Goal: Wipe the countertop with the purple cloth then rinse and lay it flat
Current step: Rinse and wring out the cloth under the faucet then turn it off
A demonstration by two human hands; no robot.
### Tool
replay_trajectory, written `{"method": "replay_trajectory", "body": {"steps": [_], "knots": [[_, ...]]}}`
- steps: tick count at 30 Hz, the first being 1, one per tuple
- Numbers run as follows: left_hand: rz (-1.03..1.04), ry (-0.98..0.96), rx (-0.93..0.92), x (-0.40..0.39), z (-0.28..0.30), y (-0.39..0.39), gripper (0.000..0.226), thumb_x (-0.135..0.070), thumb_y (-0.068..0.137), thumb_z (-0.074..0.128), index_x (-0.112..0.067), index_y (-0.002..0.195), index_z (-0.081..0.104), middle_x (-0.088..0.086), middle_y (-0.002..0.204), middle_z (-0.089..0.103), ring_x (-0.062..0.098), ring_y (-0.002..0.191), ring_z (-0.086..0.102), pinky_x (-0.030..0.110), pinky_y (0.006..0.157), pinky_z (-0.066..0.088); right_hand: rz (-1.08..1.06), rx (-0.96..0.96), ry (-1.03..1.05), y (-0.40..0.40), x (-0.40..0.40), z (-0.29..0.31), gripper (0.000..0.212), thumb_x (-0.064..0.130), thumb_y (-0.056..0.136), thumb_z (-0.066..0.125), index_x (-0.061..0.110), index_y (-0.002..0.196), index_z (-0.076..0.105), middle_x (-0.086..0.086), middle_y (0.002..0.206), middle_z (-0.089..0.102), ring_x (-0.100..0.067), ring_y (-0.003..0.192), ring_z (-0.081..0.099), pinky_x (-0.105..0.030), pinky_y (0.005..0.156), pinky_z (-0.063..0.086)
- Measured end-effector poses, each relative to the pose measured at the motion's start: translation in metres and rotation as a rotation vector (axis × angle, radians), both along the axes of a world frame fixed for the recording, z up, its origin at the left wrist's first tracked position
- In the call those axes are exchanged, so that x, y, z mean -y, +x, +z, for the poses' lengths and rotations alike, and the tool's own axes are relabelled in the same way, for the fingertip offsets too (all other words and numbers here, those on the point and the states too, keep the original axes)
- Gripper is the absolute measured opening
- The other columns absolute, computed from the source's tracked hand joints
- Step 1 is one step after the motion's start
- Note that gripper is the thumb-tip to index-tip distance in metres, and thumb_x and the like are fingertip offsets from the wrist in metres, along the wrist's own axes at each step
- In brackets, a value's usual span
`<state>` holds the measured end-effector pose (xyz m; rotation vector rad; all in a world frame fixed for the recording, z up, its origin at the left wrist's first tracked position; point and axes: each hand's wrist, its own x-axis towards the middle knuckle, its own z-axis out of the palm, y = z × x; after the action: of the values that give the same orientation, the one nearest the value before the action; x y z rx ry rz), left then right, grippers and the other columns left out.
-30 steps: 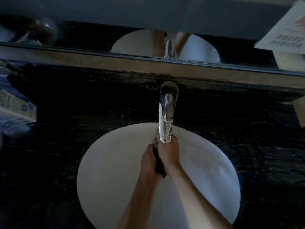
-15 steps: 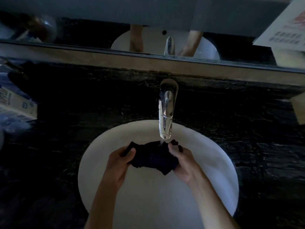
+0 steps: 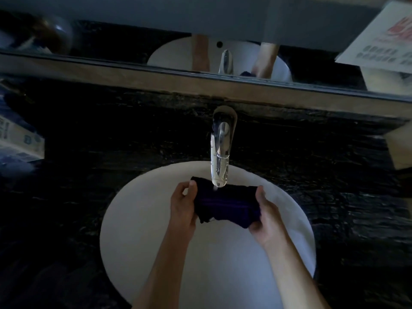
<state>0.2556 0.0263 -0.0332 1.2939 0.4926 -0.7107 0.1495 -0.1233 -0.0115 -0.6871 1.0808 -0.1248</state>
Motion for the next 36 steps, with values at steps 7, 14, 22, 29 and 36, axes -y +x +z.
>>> {"method": "replay_trajectory", "body": {"steps": [7,14,22,29,36], "knots": [[-0.048,-0.177,-0.062,-0.021,-0.003,0.009,0.038,-0.005,0.085,0.069,0.0,0.122,0.063,0.023,0.113,0.073,0.038,0.1,0.071,0.048,0.084,0.059,0.035,0.308,0.236,-0.004,-0.008,0.001,0.045,-0.005,0.094,0.046,-0.01,0.138,0.05,-0.03,0.138,0.058,-0.041,0.126,0.06,-0.045,0.097,0.056],[0.137,-0.132,-0.06,-0.041,-0.017,0.01,0.023,-0.007,0.099,0.055,-0.002,0.12,0.064,0.019,0.104,0.073,0.03,0.087,0.071,0.043,0.076,0.059,0.022,0.314,0.242,0.016,-0.032,0.002,0.031,-0.002,0.094,0.049,-0.004,0.118,0.069,-0.028,0.128,0.066,-0.04,0.115,0.067,-0.054,0.104,0.05],[0.094,-0.269,-0.354,0.003,0.0,-0.046,0.058,-0.047,0.104,0.042,0.0,0.128,0.064,0.019,0.118,0.072,0.03,0.111,0.069,0.038,0.097,0.052,0.026,0.325,0.121,0.026,-0.046,0.014,0.032,-0.005,0.093,0.047,0.003,0.092,0.078,-0.016,0.099,0.075,-0.033,0.107,0.067,-0.036,0.088,0.059],[0.131,-0.642,-0.346,0.026,-0.009,-0.036,0.076,-0.055,0.093,0.057,0.008,0.136,0.052,0.031,0.131,0.058,0.039,0.122,0.058,0.05,0.112,0.044,0.068,0.268,0.226,0.01,-0.033,0.008,0.043,-0.003,0.091,0.051,-0.004,0.134,0.059,-0.027,0.133,0.063,-0.037,0.12,0.065,-0.043,0.101,0.055],[0.247,-0.726,-0.28,0.025,-0.024,-0.028,0.045,-0.031,0.091,0.067,-0.02,0.132,0.05,0.015,0.139,0.044,0.034,0.126,0.049,0.053,0.115,0.037,0.136,0.254,0.141,0.005,-0.021,0.008,0.044,-0.001,0.097,0.049,-0.005,0.141,0.051,-0.027,0.144,0.055,-0.042,0.135,0.052,-0.048,0.112,0.045]]}}
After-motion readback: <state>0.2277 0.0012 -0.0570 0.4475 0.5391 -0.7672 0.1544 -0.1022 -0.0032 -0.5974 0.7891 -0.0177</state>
